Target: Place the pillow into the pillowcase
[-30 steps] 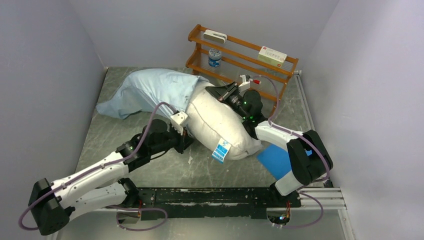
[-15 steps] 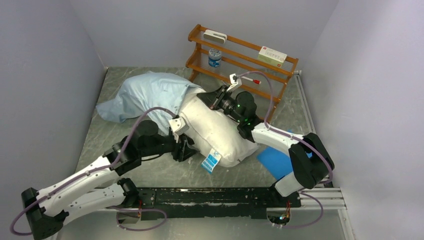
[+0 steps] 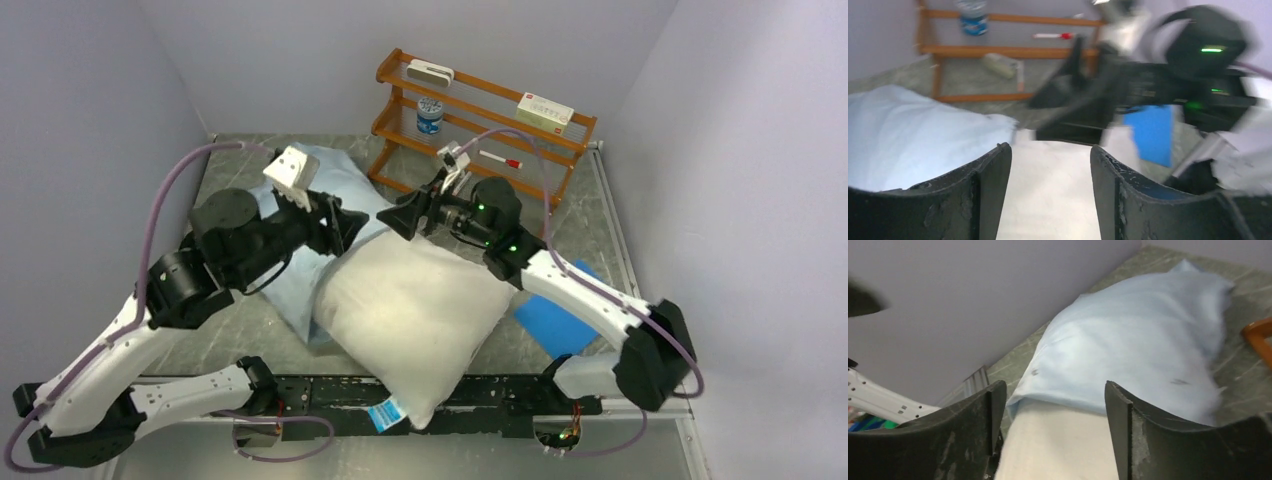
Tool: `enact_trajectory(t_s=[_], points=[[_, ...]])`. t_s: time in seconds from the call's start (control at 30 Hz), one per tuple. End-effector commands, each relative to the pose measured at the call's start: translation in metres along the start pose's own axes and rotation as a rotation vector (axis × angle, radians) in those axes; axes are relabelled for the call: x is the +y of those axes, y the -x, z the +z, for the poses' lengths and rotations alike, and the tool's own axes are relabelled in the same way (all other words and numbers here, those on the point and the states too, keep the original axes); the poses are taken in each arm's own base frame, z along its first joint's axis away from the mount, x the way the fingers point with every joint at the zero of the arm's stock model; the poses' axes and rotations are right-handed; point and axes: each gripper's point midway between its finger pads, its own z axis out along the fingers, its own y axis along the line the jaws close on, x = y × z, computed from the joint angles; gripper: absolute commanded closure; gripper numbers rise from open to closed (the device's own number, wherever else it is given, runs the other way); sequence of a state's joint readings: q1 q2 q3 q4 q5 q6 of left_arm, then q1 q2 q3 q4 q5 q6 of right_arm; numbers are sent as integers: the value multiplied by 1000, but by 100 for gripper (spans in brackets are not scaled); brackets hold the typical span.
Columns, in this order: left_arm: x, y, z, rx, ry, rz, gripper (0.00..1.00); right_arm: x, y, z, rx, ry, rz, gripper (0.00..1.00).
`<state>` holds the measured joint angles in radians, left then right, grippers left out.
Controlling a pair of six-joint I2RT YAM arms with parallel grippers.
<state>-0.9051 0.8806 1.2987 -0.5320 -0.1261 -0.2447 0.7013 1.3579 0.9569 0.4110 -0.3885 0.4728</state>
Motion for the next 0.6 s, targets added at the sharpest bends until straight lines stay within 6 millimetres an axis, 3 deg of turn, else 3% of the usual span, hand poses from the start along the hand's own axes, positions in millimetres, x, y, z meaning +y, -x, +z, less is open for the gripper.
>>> enact_trajectory(t_s=[0.0, 0.07, 0.23, 0.47, 0.57], points=[[69, -27, -1, 177, 409, 83, 35, 7, 5, -31, 55, -60, -51, 20], [72, -27, 6, 208, 423, 137, 30, -1, 1, -44, 83, -124, -56, 3], [78, -44, 28, 282, 455, 191, 9, -8, -4, -70, 75, -220, -7, 0], [93, -99, 67, 445, 492, 300, 13, -27, -26, -108, 56, -436, 247, 0], [103, -114, 81, 480, 519, 316, 16, -31, -39, -125, 75, -499, 300, 0]])
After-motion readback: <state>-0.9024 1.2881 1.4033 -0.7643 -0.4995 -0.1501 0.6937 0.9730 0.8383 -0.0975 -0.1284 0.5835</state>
